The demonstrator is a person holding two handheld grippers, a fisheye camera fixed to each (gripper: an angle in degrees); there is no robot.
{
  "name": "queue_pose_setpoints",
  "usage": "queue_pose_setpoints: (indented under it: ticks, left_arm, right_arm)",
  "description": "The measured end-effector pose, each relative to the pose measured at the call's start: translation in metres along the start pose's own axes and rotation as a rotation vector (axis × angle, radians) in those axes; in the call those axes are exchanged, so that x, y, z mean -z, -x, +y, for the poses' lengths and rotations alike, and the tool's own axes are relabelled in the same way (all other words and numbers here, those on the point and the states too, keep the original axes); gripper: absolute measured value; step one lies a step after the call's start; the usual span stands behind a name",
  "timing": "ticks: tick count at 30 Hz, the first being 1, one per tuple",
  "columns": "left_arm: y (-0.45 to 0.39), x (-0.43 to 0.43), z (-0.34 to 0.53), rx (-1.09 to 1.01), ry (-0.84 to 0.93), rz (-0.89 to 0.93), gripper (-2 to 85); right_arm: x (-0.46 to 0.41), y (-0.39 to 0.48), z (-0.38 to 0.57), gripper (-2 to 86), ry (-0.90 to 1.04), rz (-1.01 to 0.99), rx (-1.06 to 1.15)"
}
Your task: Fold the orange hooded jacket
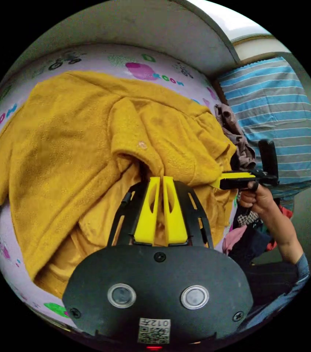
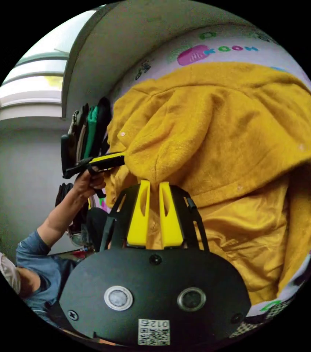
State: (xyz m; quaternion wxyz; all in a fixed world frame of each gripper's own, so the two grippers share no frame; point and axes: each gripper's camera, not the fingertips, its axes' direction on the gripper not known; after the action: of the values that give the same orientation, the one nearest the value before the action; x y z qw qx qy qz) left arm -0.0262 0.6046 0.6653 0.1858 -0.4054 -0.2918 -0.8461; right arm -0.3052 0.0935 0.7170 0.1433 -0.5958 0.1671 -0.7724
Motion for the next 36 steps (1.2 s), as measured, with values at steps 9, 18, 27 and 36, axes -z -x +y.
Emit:
queue_pose_setpoints:
  ticks: [9,18,27,36]
  left_arm:
    - [-0.08,0.18,-0.145,-0.076,-0.565,-0.149,2.4]
    - [-0.081,0.084,-0.053,-0.314,-0.127,-0.17,4.6]
    - [-0.096,0.013,0.052,-0.452,0.19,-0.505,7.9]
    - [-0.121,-0.011,0.029,-0.448,0.241,-0.591,4.3]
  right_arm:
    - [0.195,0.086,-0.117,2.1,-0.844,0.237,0.126]
    - [0.072,0.029,-0.053,7.1,-0.334,0.323,0.139]
    - [-0.008,0.016,0.029,11.1,-0.128,0.568,0.109]
    - [-0.05,0.027,-0.034,5.2,-0.023,0.72,0.148]
